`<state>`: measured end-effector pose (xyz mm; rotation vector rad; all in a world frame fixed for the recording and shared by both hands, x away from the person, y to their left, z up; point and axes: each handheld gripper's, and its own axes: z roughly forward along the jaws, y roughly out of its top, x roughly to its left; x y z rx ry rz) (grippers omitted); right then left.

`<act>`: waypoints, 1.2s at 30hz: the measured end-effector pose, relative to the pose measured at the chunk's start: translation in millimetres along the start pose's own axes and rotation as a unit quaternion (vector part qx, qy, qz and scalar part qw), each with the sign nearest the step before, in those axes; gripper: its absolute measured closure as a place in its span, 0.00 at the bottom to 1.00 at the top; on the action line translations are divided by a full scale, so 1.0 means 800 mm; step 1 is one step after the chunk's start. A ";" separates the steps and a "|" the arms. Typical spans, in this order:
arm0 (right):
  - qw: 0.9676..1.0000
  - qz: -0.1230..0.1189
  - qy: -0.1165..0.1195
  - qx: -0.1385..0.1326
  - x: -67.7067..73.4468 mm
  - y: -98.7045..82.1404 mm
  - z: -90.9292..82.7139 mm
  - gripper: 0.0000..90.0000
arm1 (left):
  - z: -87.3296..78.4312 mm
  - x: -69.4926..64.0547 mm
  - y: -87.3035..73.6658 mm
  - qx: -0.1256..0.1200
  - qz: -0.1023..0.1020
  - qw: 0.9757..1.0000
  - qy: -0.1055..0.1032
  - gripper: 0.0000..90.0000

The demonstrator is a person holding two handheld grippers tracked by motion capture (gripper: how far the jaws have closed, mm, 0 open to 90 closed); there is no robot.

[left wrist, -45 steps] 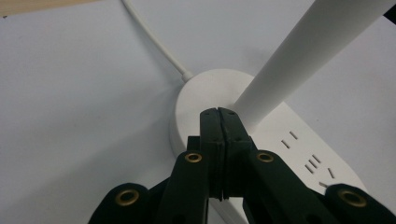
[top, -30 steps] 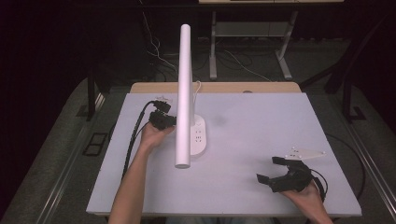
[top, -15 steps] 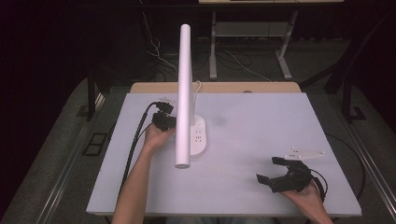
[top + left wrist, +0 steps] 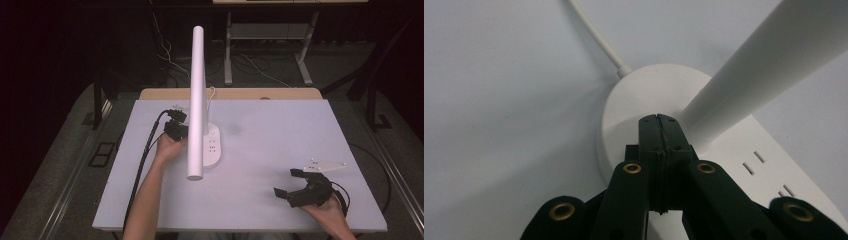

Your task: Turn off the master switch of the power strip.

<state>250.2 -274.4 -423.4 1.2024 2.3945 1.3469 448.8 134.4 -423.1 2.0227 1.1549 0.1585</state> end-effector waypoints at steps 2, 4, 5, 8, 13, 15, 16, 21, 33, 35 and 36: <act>1.000 0.001 0.000 0.000 0.000 0.000 0.000 0.01 | 0.001 -0.003 0.000 -0.002 -0.004 1.000 0.008 1.00; 1.000 -0.004 0.002 0.003 0.002 0.000 0.001 0.01 | 0.000 -0.006 0.000 0.000 0.001 1.000 0.015 1.00; 1.000 -0.006 0.002 0.002 0.002 0.000 0.002 0.01 | 0.001 -0.007 0.000 -0.003 0.005 1.000 0.017 1.00; 1.000 -0.005 0.004 0.002 0.003 0.000 0.002 0.01 | 0.000 -0.006 -0.002 -0.004 -0.001 1.000 0.017 1.00; 1.000 -0.006 0.004 0.000 0.004 0.001 0.001 0.01 | 0.001 -0.006 -0.002 -0.005 -0.013 1.000 0.017 1.00; 1.000 -0.007 0.004 -0.001 0.004 0.001 0.001 0.01 | 0.001 -0.008 -0.001 -0.003 -0.008 1.000 0.022 1.00; 1.000 -0.007 0.004 0.000 0.004 0.001 0.001 0.01 | 0.001 -0.008 -0.001 -0.001 -0.008 1.000 0.023 1.00; 1.000 -0.007 0.004 -0.001 0.005 0.001 0.000 0.01 | 0.002 -0.008 -0.002 -0.004 -0.010 1.000 0.024 1.00; 1.000 -0.002 -0.003 -0.004 -0.001 0.000 0.000 0.01 | 0.001 -0.004 -0.007 -0.038 -0.013 0.999 0.007 1.00; 1.000 0.000 -0.004 -0.003 -0.002 0.000 0.000 0.01 | -0.001 -0.002 -0.008 -0.038 -0.008 0.999 0.015 1.00; 1.000 0.000 -0.004 -0.003 -0.003 0.000 0.001 0.01 | -0.001 -0.001 -0.008 -0.041 -0.013 0.999 0.015 1.00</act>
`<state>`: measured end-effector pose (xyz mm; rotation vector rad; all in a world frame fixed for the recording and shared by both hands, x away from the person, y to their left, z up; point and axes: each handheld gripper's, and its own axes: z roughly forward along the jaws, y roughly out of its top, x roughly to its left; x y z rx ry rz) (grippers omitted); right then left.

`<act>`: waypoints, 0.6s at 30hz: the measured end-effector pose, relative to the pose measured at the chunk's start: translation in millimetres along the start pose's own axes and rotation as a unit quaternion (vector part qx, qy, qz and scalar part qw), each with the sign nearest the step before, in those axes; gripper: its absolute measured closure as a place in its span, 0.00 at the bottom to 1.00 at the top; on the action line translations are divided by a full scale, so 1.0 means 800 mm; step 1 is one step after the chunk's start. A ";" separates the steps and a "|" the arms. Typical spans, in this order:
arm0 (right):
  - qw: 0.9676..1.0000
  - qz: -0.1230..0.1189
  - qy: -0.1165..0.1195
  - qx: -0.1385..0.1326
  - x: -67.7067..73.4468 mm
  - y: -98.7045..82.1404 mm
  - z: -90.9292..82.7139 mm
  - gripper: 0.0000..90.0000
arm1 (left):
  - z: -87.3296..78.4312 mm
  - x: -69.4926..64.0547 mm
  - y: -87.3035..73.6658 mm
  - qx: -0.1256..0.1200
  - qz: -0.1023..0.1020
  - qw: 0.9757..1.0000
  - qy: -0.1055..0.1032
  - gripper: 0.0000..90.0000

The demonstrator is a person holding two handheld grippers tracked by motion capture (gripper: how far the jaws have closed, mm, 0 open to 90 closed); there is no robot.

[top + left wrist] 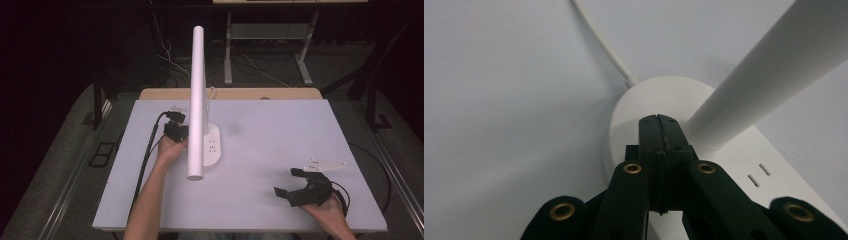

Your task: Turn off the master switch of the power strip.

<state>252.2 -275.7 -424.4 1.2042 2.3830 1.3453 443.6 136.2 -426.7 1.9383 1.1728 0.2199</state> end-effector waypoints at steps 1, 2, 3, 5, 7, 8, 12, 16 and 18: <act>1.000 -0.001 0.000 0.000 0.000 0.000 0.000 0.01 | 0.000 0.001 0.000 -0.003 -0.004 1.000 -0.001 1.00; 1.000 0.001 0.001 0.001 0.000 0.000 0.000 0.01 | -0.002 0.003 -0.001 -0.006 -0.005 1.000 -0.002 1.00; 1.000 0.001 0.001 0.000 0.000 0.000 0.000 0.01 | -0.004 0.005 -0.001 -0.009 -0.007 1.000 -0.002 1.00; 1.000 0.001 0.001 0.000 0.000 0.000 0.000 0.01 | -0.007 0.007 -0.001 -0.018 -0.010 1.000 -0.003 1.00; 1.000 0.002 0.001 0.000 0.000 0.000 -0.001 0.01 | -0.012 0.009 0.000 -0.023 -0.013 1.000 -0.004 1.00; 1.000 0.001 0.001 0.001 0.000 0.000 -0.001 0.01 | -0.016 0.010 0.001 -0.027 -0.014 1.000 -0.003 1.00; 1.000 0.001 0.000 0.000 -0.001 0.000 -0.001 0.01 | -0.030 0.013 0.004 -0.033 -0.013 0.999 -0.001 0.99; 1.000 0.000 0.000 0.000 0.000 0.000 -0.001 0.01 | -0.045 0.015 0.006 -0.040 -0.009 0.999 0.005 0.99; 1.000 0.000 0.000 0.000 0.000 0.000 -0.002 0.01 | -0.054 0.016 0.006 -0.040 -0.002 0.999 0.005 0.99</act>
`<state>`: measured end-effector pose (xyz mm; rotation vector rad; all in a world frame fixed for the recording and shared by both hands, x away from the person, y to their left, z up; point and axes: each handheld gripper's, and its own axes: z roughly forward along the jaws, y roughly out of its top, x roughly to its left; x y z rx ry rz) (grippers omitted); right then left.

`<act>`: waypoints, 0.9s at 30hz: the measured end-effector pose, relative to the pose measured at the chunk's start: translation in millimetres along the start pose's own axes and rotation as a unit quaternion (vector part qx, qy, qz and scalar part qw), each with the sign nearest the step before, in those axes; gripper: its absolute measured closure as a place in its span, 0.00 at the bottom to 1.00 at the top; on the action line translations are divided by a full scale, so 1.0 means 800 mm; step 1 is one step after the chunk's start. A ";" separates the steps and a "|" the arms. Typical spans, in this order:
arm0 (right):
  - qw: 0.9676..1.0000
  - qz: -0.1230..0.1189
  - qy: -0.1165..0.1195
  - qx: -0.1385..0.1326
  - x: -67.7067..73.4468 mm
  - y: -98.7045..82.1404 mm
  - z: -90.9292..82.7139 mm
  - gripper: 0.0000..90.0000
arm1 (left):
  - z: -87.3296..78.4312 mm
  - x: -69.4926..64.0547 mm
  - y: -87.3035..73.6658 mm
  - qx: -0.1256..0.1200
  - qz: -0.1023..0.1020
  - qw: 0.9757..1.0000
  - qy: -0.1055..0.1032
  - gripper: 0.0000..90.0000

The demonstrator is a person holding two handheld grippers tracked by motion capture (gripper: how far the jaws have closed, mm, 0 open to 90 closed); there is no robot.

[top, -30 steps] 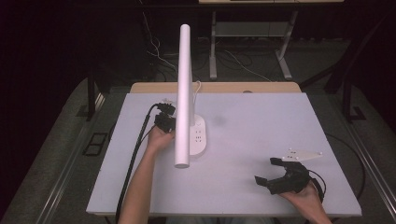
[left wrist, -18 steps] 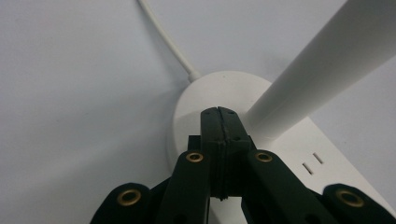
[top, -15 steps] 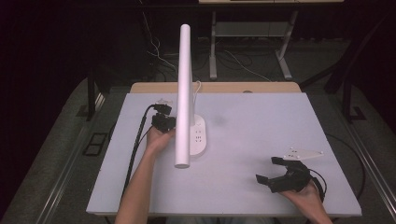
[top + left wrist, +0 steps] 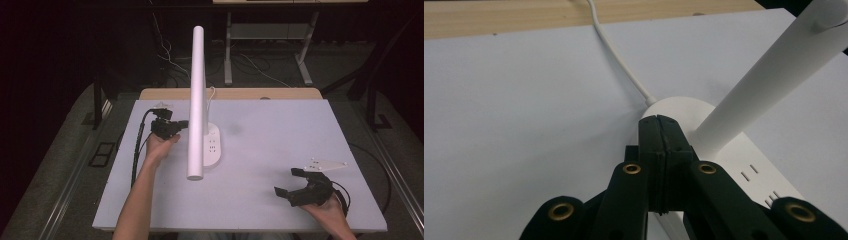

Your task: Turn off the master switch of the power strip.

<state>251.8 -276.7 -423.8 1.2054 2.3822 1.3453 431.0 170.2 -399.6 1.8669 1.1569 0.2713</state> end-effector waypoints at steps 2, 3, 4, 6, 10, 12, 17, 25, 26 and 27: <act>1.000 0.001 0.001 -0.002 0.000 0.000 0.000 0.01 | -0.009 0.000 -0.001 -0.001 0.000 1.000 0.001 0.99; 1.000 0.001 0.001 -0.002 0.000 0.000 0.000 0.01 | -0.012 0.000 -0.001 -0.005 -0.001 1.000 0.000 0.99; 1.000 0.002 0.000 -0.001 0.001 0.000 0.000 0.01 | -0.017 0.001 -0.002 -0.006 -0.001 1.000 -0.001 0.99; 1.000 0.002 0.000 -0.001 0.001 0.000 0.000 0.01 | -0.022 0.000 -0.004 -0.011 -0.003 1.000 -0.002 0.99; 1.000 0.001 0.000 0.000 0.001 0.000 0.000 0.01 | -0.035 -0.005 -0.008 -0.017 0.004 1.000 -0.010 0.95; 1.000 0.001 0.000 0.000 0.001 0.000 0.000 0.01 | -0.041 -0.008 -0.010 -0.023 0.002 1.000 -0.010 0.88; 1.000 0.000 0.001 -0.002 0.001 0.000 -0.001 0.01 | -0.059 -0.010 -0.016 -0.027 -0.004 0.999 -0.016 0.70; 1.000 0.001 0.001 -0.003 0.001 0.000 -0.002 0.01 | -0.089 -0.014 -0.039 -0.045 0.002 0.999 -0.025 0.36; 1.000 0.001 0.001 -0.003 0.001 0.000 -0.002 0.01 | -0.093 -0.014 -0.042 -0.045 0.007 0.999 -0.027 0.30; 1.000 0.002 0.001 -0.003 0.001 0.000 -0.002 0.01 | -0.095 -0.016 -0.045 -0.049 0.006 0.998 -0.027 0.28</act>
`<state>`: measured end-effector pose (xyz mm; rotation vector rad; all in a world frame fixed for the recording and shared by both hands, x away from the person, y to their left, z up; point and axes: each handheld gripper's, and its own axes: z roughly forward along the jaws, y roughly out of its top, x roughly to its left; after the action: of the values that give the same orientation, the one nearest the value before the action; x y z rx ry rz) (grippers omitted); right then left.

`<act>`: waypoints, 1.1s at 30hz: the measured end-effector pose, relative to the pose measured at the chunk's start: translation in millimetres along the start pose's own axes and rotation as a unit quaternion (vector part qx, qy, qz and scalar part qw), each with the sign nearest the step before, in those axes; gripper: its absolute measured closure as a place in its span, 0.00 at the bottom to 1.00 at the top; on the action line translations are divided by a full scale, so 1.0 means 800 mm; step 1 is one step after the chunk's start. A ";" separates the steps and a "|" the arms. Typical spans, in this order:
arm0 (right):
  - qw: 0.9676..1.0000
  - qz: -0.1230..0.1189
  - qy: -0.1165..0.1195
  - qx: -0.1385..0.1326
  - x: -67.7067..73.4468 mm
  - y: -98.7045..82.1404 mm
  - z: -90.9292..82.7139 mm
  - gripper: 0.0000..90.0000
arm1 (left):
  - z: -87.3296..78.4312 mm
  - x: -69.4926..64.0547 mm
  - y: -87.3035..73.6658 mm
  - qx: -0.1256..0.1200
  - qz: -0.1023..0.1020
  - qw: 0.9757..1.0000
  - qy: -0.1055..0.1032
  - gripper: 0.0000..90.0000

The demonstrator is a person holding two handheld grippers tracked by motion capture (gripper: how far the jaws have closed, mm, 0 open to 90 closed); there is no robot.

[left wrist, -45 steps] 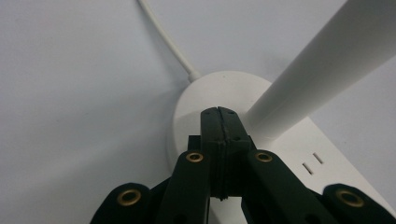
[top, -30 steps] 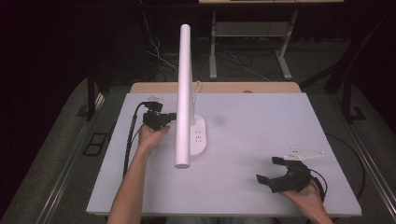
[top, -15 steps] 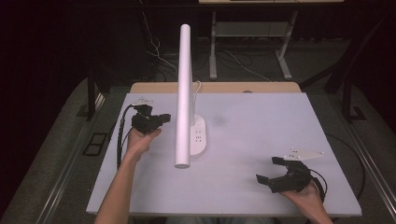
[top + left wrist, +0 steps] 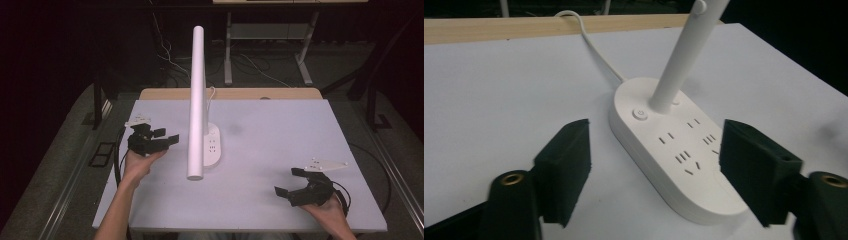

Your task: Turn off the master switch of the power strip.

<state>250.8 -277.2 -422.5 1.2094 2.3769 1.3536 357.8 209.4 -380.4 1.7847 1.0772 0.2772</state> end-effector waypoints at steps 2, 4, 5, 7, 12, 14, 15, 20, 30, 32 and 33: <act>1.000 0.000 -0.001 -0.001 0.000 0.000 0.000 0.01 | -0.006 -0.003 -0.006 -0.006 0.000 1.000 -0.013 0.21; 1.000 0.000 -0.001 -0.001 0.000 0.000 0.000 0.01 | -0.010 -0.006 -0.011 -0.002 0.001 1.000 -0.019 0.18; 1.000 0.000 -0.001 -0.001 0.000 0.000 0.000 0.01 | -0.010 -0.008 -0.013 0.002 0.002 1.000 -0.023 0.10; 1.000 0.000 -0.002 -0.001 0.000 0.000 0.000 0.01 | -0.011 -0.011 -0.016 0.011 0.009 1.000 -0.022 0.02; 1.000 0.000 -0.003 0.000 0.000 0.000 0.000 0.01 | -0.021 -0.018 -0.030 0.002 0.014 0.999 -0.047 0.00; 1.000 0.000 -0.003 -0.001 0.000 -0.001 0.000 0.01 | -0.023 -0.022 -0.036 0.002 0.021 0.999 -0.050 0.00; 1.000 0.001 -0.003 -0.001 0.000 -0.001 0.000 0.01 | -0.024 -0.024 -0.039 0.002 0.024 0.998 -0.049 0.00; 1.000 0.001 -0.005 -0.002 0.000 0.000 -0.001 0.01 | -0.032 -0.035 -0.056 -0.002 0.033 0.998 -0.052 0.00; 1.000 0.001 -0.004 -0.004 0.000 0.000 -0.003 0.01 | -0.040 -0.056 -0.080 -0.003 0.044 0.997 -0.057 0.00; 1.000 0.002 -0.004 -0.005 0.000 0.000 -0.004 0.01 | -0.041 -0.061 -0.085 -0.005 0.042 0.997 -0.057 0.00; 1.000 0.000 -0.004 -0.005 0.000 0.000 -0.004 0.01 | -0.041 -0.063 -0.087 -0.004 0.043 0.997 -0.058 0.00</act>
<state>249.1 -279.2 -421.0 1.2108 2.3608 1.3564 270.7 198.8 -409.0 1.8199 0.9181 0.2275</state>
